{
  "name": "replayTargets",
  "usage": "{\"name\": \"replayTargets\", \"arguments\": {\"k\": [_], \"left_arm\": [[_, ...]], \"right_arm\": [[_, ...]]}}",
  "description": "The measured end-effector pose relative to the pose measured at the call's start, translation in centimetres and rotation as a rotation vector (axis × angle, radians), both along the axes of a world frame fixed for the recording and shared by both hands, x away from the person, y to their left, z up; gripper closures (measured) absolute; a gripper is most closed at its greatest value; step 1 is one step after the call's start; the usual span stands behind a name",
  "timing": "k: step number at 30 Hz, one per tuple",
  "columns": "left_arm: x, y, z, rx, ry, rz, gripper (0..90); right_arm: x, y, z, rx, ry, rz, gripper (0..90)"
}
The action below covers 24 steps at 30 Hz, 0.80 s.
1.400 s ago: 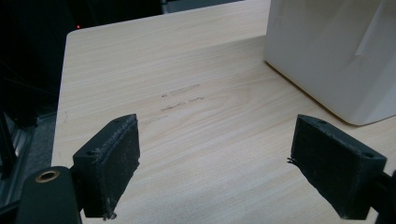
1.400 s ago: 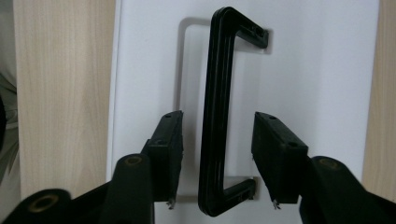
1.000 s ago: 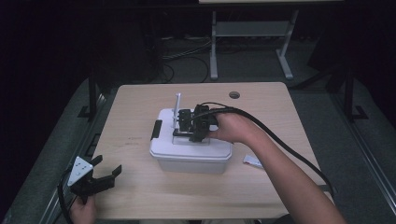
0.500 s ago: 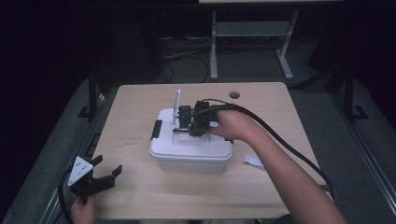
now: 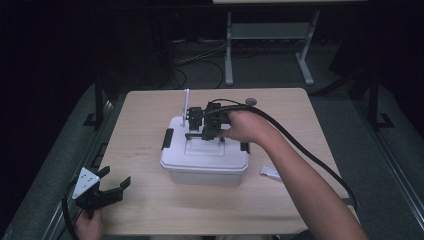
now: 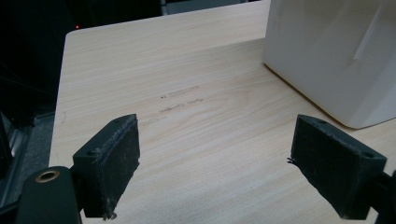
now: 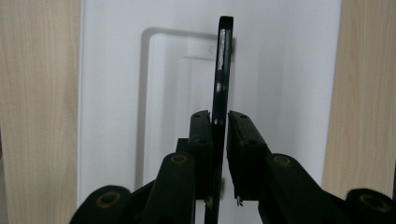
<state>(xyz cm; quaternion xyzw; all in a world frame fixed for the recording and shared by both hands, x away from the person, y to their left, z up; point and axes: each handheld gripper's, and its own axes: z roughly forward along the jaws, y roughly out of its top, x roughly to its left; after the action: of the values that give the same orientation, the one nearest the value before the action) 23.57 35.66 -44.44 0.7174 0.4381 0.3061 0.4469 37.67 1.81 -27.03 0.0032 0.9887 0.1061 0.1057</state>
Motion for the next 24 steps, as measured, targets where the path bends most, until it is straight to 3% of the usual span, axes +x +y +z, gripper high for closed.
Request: {"name": "replayTargets", "arguments": {"k": [24], "left_arm": [[0.0,0.0,0.0,-0.004,-0.002,0.000,15.1]], "right_arm": [[1.3,-0.1,0.0,-0.009,0.046,-0.007,83.1]]}}
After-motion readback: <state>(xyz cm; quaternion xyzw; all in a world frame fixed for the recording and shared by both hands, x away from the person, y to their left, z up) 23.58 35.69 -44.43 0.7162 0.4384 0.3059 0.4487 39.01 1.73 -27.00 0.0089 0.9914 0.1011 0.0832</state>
